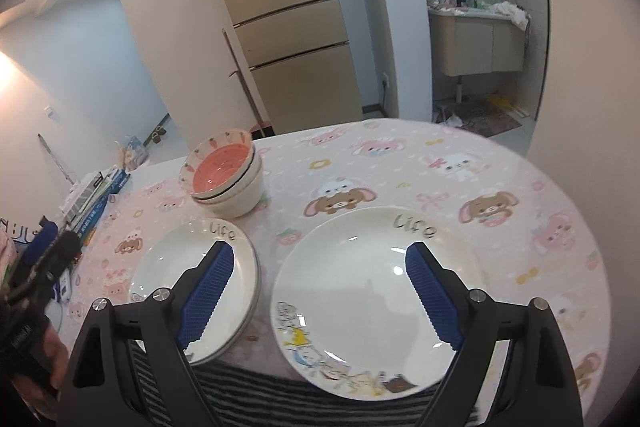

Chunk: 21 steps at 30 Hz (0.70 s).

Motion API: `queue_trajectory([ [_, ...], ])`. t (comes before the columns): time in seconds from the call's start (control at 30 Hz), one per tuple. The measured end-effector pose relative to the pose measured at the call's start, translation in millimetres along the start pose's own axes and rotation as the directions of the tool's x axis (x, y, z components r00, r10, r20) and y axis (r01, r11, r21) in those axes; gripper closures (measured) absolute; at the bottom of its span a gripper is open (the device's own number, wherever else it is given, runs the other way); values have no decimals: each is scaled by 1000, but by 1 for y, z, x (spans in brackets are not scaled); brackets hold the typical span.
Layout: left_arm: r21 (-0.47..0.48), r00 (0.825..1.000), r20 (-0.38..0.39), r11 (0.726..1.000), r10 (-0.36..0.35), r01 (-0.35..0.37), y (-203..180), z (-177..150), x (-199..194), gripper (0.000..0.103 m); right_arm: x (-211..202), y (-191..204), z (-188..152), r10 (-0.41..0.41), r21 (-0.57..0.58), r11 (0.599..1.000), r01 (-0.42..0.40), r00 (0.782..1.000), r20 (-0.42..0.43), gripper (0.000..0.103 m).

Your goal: Organize plates and bowls

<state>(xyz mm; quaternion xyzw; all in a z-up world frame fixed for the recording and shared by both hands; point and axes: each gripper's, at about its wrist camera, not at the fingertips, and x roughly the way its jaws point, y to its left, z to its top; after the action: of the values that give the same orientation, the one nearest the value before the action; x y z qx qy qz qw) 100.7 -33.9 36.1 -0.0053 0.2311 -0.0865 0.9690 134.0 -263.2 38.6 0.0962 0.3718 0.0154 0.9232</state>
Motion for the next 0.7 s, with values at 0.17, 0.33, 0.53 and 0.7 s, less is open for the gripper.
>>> queue_trajectory([
  [0.17, 22, 999, 15, 999, -41, 41, -23, 18, -7, 1, -29, -23, 4, -34, -10, 999, 35, 998, 45, 13],
  [0.33, 29, 996, -2, 995, -93, 93, -46, 26, -4, 1, -45, -45, 4, -82, -42, 996, 83, 996, 42, 13],
  [0.53, 133, 990, -81, 983, -116, 126, -83, 31, 24, 1, -41, -78, -2, -100, -71, 993, 96, 994, -50, 13],
  [0.7, 97, 965, -187, 974, -185, 206, -101, 33, 54, 1, -41, -105, -5, -108, -48, 993, 105, 991, -75, 13],
])
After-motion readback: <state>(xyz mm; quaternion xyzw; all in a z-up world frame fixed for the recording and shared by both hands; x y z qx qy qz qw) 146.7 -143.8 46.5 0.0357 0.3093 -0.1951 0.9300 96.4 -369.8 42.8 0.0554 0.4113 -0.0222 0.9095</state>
